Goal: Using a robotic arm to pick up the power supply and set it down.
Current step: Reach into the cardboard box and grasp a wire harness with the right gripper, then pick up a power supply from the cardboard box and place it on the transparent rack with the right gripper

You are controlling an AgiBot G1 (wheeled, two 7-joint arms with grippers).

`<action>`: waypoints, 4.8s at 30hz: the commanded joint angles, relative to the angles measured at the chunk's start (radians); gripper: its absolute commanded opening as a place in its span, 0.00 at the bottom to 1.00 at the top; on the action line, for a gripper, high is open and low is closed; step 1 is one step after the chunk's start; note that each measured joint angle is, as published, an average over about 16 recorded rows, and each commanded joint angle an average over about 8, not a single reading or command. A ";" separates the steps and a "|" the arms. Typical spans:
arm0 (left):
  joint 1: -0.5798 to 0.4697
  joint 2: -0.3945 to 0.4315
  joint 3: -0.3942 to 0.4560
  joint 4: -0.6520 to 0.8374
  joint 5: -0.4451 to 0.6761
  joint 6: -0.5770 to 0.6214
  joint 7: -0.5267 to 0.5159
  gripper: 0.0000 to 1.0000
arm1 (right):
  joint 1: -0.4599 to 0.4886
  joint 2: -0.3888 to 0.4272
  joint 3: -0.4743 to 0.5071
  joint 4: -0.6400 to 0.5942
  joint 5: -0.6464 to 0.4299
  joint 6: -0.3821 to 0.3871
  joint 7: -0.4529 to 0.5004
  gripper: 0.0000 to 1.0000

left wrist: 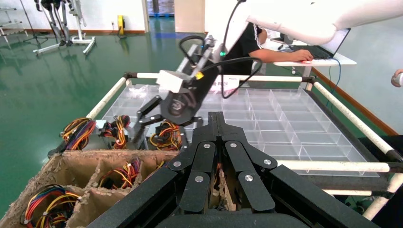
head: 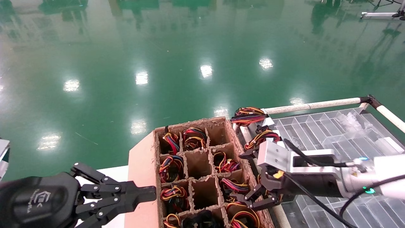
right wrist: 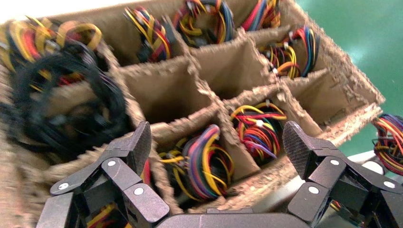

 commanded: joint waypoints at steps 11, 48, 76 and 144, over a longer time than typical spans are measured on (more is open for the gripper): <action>0.000 0.000 0.000 0.000 0.000 0.000 0.000 0.93 | 0.094 -0.118 -0.054 -0.165 -0.129 0.054 -0.038 0.00; 0.000 0.000 0.000 0.000 0.000 0.000 0.000 1.00 | 0.138 -0.161 -0.094 -0.254 -0.193 0.044 -0.043 0.00; 0.000 0.000 0.001 0.000 0.000 0.000 0.000 1.00 | 0.125 0.132 0.134 0.177 0.112 0.027 0.227 0.00; 0.000 -0.001 0.001 0.000 -0.001 -0.001 0.001 1.00 | -0.046 0.571 0.164 0.182 0.321 -0.221 -0.044 0.00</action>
